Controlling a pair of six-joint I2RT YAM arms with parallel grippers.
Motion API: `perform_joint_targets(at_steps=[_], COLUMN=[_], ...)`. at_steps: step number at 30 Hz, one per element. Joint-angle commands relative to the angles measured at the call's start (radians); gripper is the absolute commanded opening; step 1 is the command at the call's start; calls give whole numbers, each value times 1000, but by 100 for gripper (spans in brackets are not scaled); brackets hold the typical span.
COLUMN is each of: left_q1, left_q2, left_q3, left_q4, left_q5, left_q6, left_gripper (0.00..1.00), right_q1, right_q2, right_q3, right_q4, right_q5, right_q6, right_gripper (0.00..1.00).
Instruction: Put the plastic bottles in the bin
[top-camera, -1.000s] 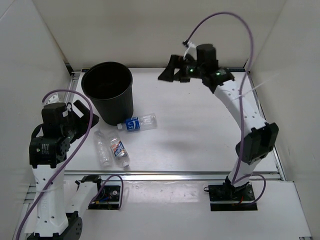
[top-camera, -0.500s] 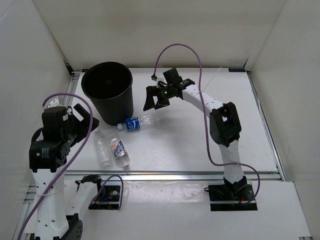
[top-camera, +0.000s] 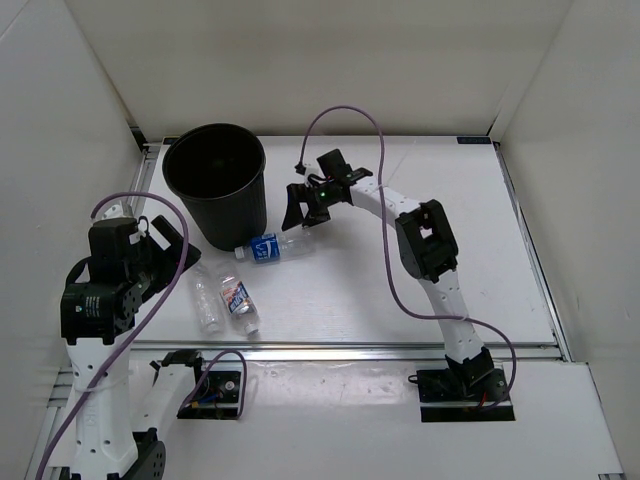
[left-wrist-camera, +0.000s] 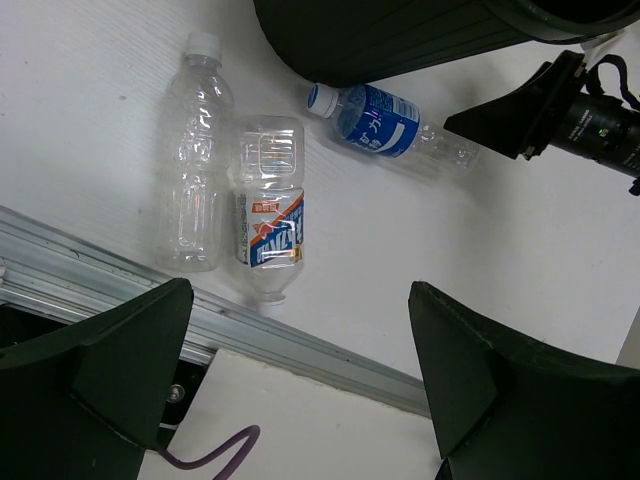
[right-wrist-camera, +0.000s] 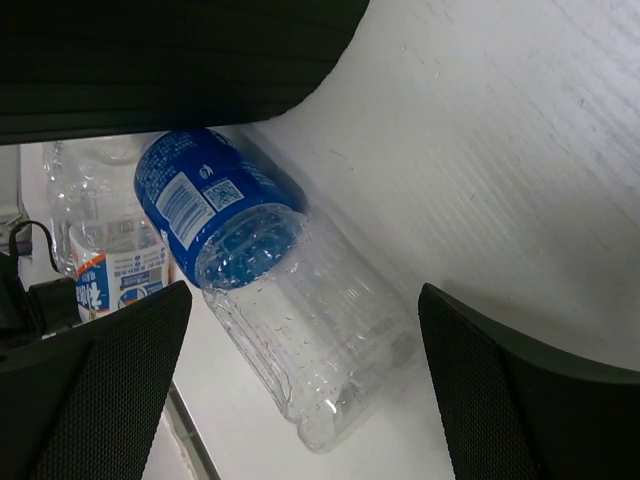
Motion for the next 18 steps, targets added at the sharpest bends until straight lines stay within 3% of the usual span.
perform_joint_targets(at_steps=[1,13,18], left_q1=[-4,-4,-4], left_q2=[-2,7,7], left_q3=[14,5,-15], left_q4=[-72,-81,-81], left_q5=[10,10,10], left_q6=[11,11,11], left_gripper=[100,100,100], right_q1=[6,45,67], right_q2=[-25,-203,-267], right_q3=[22,-325,-386], right_q4=[41,32,22], right_q5=[-43,-54,-43], right_q6=[-28,-167,-189], right_gripper=[97,94,94])
